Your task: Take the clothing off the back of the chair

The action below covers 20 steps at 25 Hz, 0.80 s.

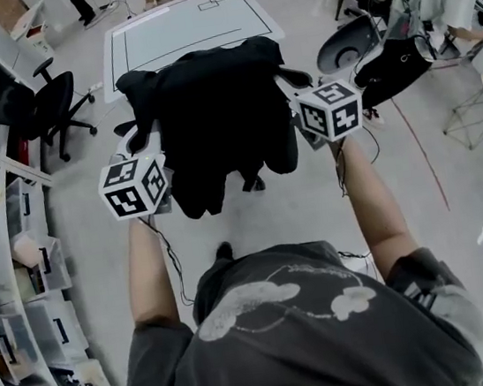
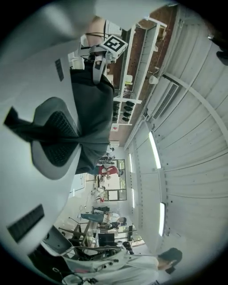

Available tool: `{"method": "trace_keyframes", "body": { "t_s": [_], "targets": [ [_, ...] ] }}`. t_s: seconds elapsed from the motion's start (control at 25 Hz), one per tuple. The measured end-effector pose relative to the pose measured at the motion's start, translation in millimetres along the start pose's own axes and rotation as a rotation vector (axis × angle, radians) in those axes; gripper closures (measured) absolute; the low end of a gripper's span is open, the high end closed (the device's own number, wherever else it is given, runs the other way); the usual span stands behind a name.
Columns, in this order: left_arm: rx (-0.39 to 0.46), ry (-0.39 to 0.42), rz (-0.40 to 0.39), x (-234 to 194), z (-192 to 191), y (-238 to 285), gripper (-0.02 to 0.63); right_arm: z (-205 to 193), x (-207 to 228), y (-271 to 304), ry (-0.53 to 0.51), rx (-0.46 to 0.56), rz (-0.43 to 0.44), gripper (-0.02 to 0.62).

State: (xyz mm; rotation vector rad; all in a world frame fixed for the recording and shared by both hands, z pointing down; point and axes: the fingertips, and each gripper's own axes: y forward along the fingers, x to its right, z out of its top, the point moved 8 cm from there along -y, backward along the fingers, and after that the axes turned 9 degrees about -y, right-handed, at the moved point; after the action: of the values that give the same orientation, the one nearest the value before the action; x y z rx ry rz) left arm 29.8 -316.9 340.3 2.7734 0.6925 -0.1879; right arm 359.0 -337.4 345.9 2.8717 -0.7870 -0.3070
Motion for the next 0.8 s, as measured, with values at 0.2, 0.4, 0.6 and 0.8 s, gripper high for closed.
{"method": "trace_keyframes", "body": {
  "t_s": [0.2, 0.4, 0.6, 0.8],
  "targets": [
    [0.034, 0.003, -0.005, 18.5, 7.7, -17.6, 0.6, 15.5, -0.9, -27.8, -0.001, 0.06, 0.015, 0.597],
    [0.079, 0.02, 0.009, 50.9, 16.8, -47.6, 0.6, 30.2, -3.5, -65.0, 0.003, 0.138, 0.044, 0.597],
    [0.103, 0.007, 0.025, 83.7, 12.2, -82.6, 0.6, 34.9, -10.0, -101.5, -0.013, 0.198, 0.094, 0.597],
    [0.097, -0.013, 0.04, 101.8, -9.6, -110.8, 0.6, 19.2, -24.4, -126.9, 0.026, 0.228, 0.13, 0.597]
  ]
}}
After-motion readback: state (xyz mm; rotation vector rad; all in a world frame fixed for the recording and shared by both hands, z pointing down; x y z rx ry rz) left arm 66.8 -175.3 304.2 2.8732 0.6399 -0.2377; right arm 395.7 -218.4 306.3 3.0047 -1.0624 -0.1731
